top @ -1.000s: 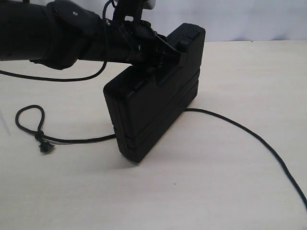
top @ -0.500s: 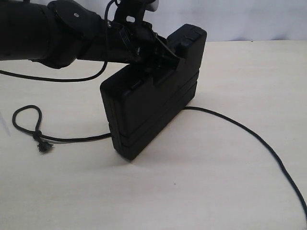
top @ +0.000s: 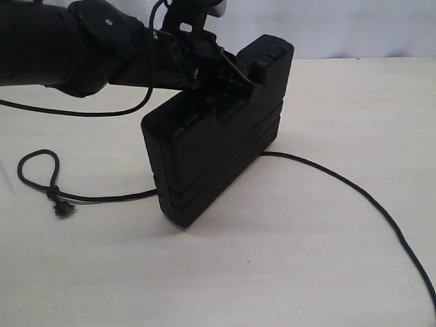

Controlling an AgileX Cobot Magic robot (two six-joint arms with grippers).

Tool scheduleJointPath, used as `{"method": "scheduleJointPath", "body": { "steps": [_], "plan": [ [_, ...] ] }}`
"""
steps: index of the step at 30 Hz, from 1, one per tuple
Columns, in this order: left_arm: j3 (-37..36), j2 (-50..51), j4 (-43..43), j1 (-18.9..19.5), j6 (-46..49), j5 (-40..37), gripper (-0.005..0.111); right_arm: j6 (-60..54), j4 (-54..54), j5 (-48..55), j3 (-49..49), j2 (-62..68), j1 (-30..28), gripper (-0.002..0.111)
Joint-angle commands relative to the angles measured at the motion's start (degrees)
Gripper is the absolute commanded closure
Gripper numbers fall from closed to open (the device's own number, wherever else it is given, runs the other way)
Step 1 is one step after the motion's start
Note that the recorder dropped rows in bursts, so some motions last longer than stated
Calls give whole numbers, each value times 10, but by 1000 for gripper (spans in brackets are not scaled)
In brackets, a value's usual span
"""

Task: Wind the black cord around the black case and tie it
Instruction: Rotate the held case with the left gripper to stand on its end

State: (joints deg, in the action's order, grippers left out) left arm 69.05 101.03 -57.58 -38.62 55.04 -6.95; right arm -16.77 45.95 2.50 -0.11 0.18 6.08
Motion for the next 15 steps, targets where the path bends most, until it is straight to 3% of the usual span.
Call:
{"method": "scheduleJointPath", "body": {
  "steps": [1, 4, 11, 15],
  "plan": [
    [10, -9, 93, 0, -73, 22, 107, -4, 0, -3, 1, -2, 1, 104],
    [10, -9, 215, -1, -203, 27, 107, -4, 0, -3, 1, -2, 1, 104],
    [9, -9, 383, -26, -362, 52, 107, -4, 0, -3, 1, -2, 1, 104],
    [9, -9, 561, -28, -550, 56, 107, -4, 0, -3, 1, -2, 1, 104]
  ]
}}
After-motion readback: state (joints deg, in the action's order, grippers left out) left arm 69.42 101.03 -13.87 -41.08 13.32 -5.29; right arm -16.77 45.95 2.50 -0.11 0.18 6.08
